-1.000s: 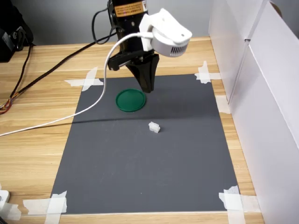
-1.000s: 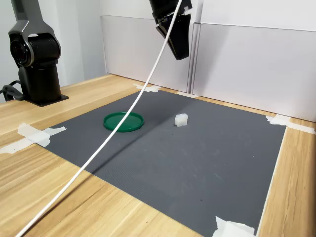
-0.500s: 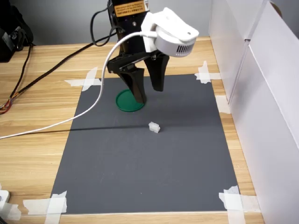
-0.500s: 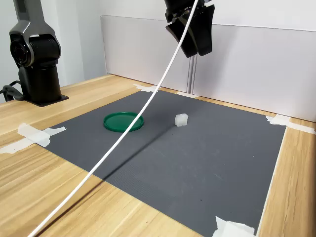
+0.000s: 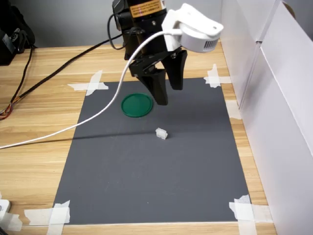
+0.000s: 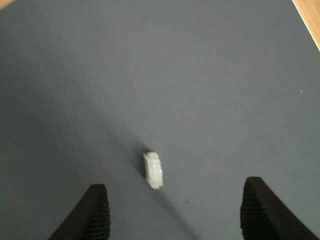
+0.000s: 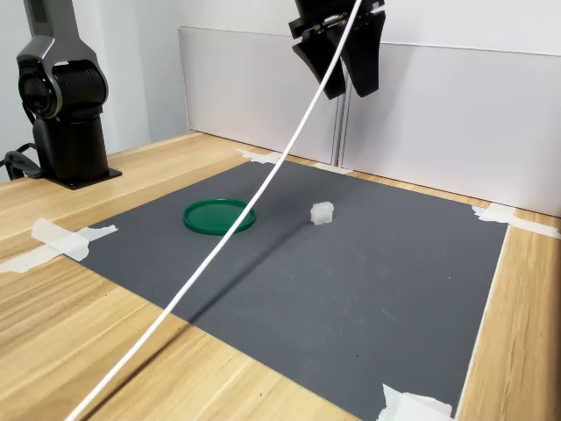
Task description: Grasp a white terminal and put it in the green lid.
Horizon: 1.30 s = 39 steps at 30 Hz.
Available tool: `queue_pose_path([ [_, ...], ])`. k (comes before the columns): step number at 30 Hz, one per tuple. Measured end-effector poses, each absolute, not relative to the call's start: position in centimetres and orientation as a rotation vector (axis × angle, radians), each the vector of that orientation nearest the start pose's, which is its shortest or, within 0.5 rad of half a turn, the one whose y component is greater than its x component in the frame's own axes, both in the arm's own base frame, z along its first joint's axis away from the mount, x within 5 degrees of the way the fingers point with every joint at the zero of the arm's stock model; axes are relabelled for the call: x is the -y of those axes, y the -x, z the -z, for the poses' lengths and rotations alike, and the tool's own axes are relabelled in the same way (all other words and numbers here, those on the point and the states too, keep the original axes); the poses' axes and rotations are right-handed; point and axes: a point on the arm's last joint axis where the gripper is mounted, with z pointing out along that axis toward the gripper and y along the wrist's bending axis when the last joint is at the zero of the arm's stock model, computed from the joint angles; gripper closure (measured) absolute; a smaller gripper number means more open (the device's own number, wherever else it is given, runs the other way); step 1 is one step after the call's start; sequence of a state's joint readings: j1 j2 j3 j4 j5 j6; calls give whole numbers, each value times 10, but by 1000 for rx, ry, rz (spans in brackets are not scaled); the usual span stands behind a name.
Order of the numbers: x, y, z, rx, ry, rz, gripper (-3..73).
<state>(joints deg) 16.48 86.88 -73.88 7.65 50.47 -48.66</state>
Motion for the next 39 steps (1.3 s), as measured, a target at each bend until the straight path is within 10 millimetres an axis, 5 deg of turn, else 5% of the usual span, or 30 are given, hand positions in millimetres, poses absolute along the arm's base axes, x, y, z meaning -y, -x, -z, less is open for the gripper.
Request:
queue_pose_path([
  [39,-107,-351,-204,-2506,1548,86,72],
])
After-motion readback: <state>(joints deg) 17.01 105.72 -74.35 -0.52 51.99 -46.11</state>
